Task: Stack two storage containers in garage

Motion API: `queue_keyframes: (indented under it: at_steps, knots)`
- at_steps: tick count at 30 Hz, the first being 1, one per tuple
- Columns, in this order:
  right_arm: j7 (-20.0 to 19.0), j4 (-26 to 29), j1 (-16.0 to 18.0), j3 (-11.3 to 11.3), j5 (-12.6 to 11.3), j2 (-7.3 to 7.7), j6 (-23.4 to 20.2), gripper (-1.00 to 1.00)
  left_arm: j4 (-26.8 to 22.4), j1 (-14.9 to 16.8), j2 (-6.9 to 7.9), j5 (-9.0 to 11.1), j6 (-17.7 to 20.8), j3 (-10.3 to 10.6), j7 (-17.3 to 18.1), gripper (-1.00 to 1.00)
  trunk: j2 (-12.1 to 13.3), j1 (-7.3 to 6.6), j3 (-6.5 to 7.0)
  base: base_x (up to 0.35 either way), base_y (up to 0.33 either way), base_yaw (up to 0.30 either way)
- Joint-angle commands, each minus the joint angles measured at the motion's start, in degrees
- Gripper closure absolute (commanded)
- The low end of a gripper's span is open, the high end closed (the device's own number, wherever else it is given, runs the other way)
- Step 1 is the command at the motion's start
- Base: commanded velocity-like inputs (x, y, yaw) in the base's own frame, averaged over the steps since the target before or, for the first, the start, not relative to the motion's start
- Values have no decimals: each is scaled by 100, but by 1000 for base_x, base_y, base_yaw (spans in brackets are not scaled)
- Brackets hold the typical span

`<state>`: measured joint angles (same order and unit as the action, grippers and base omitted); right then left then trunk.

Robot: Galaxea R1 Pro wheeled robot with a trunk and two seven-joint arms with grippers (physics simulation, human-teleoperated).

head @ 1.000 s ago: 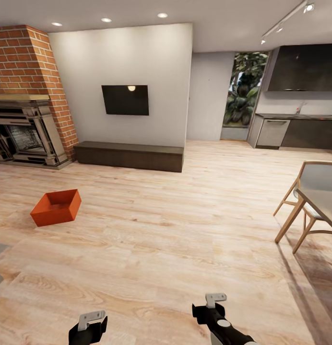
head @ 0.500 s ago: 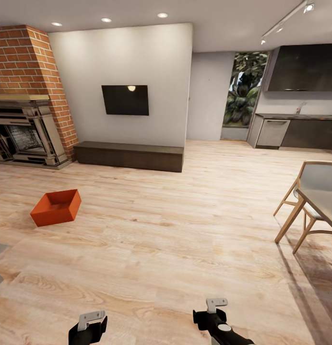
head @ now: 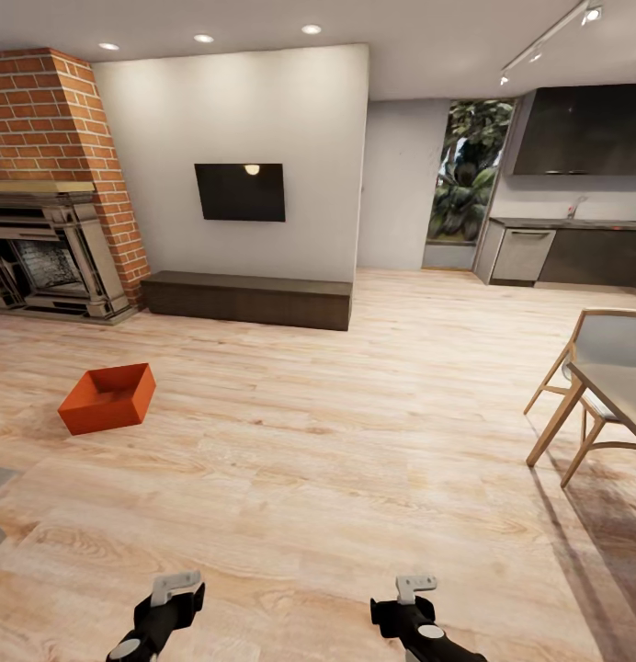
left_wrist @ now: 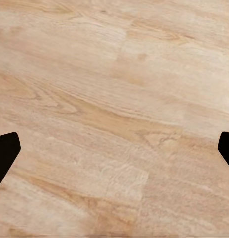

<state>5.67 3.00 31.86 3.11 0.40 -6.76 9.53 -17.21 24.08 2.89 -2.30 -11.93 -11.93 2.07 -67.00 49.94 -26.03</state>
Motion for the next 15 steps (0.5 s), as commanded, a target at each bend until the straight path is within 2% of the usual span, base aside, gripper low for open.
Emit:
queue_keyframes:
  at_steps: [1,6,15]
  knots:
    - [31,-7,4,31,4,-1,13,-100,58,23,4,-24,-20,-38,22,-100,-3,0,-6,0,0,0]
    - [31,-5,5,31,4,-1,15,-100,331,75,69,-22,-50,-52,27,-100,-3,0,-6,0,0,0]
    - [31,-4,6,31,4,-1,22,-100,416,84,129,-24,-85,-96,30,-100,-3,0,-6,1,0,0]
